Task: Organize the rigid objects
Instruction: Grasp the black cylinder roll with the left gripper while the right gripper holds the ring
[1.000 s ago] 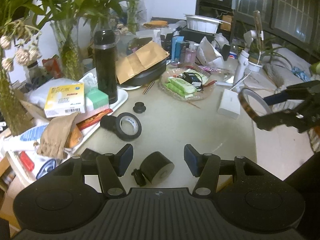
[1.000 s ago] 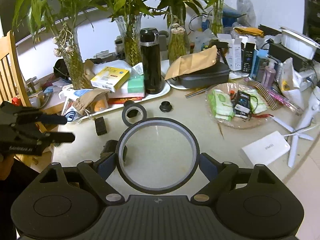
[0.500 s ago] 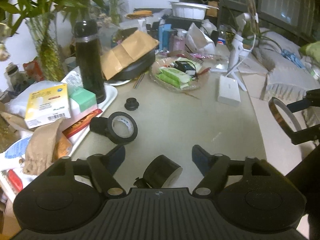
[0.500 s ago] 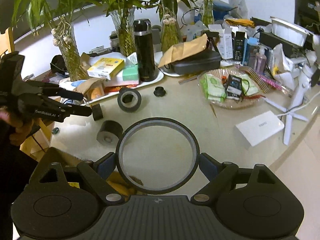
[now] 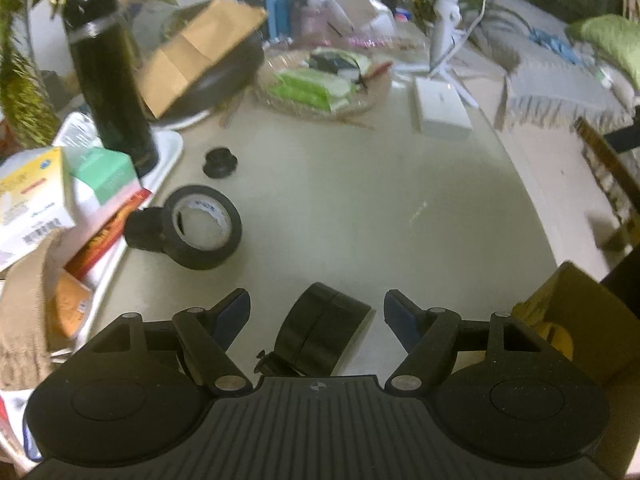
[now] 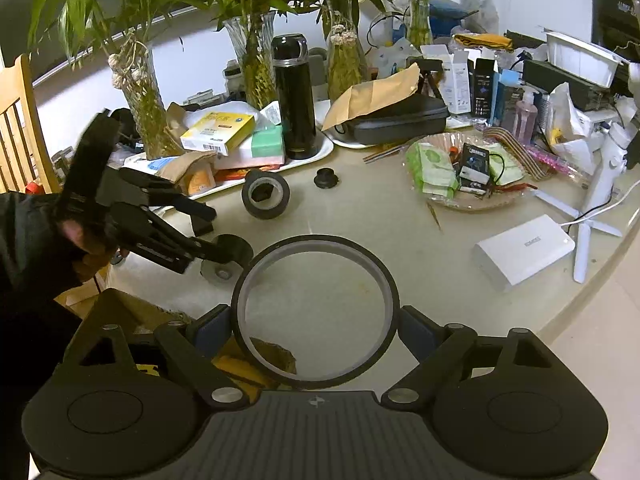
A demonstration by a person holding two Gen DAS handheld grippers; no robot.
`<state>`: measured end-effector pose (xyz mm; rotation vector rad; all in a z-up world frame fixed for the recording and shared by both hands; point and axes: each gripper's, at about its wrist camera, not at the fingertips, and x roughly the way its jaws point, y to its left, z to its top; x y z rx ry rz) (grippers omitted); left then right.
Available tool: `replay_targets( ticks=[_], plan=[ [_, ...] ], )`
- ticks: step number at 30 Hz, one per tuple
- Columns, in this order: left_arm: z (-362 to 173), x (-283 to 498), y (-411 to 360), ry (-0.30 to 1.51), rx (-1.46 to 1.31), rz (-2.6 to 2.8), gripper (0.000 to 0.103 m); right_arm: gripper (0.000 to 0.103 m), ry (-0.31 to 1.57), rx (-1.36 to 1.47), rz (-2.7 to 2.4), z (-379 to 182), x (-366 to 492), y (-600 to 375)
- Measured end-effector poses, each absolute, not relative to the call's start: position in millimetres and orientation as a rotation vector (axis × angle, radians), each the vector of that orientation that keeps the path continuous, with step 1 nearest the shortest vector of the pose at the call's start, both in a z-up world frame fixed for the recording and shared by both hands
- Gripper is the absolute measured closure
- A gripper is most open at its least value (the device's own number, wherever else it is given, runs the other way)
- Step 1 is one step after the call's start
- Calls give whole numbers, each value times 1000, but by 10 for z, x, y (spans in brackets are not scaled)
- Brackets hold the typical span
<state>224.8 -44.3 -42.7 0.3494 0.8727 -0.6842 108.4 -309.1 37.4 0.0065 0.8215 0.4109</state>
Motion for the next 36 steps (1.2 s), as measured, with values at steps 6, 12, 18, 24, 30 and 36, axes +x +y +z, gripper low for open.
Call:
replay_targets(
  ticks=[6, 12, 18, 24, 30, 36],
  plan=[
    [-567, 2325, -481, 925, 382, -714, 32, 13, 830, 5, 415, 359, 1087, -3084],
    [-593, 2303, -522, 926, 402, -740, 56, 13, 832, -5, 416, 347, 1091, -3071],
    [-556, 2266, -514, 945, 370, -728, 63, 13, 835, -24, 409, 327, 1097, -3044],
    [-406, 2149, -490, 921, 318, -702, 63, 13, 829, -27, 405, 331, 1102, -3044],
    [-177, 2008, -472, 895, 270, -635, 63, 13, 823, -21, 394, 341, 1108, -3051],
    [28, 1876, -406, 884, 208, -574, 64, 13, 817, -61, 392, 358, 1072, -2952]
  ],
)
